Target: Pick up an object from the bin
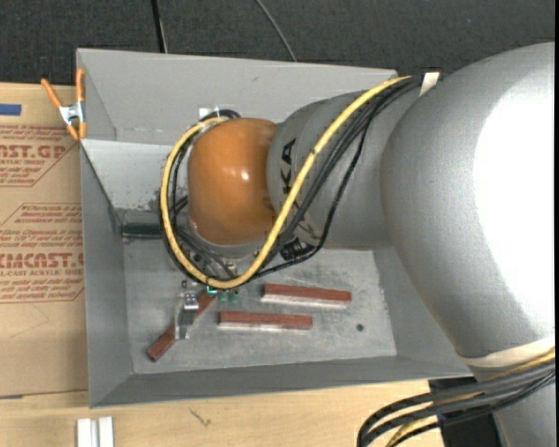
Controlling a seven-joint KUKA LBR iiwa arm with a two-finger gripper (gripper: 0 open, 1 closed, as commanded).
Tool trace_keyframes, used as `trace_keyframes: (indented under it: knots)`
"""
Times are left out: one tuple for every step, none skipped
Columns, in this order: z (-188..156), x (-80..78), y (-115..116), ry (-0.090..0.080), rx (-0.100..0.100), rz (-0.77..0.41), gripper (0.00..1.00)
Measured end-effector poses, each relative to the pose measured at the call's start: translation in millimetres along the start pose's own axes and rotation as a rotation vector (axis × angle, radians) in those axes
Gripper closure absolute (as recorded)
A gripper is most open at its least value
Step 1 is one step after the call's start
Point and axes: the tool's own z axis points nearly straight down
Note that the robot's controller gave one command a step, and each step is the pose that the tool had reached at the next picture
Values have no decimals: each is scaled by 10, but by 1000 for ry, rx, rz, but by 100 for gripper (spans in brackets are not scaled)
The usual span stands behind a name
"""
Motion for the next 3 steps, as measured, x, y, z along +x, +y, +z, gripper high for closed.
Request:
trace_keyframes:
  knots:
    - [-45,-22,-9,-7,-2,2,0]
    - [-11,175,36,-8,1,-221,0]
    - [188,248,48,-7,0,-308,0]
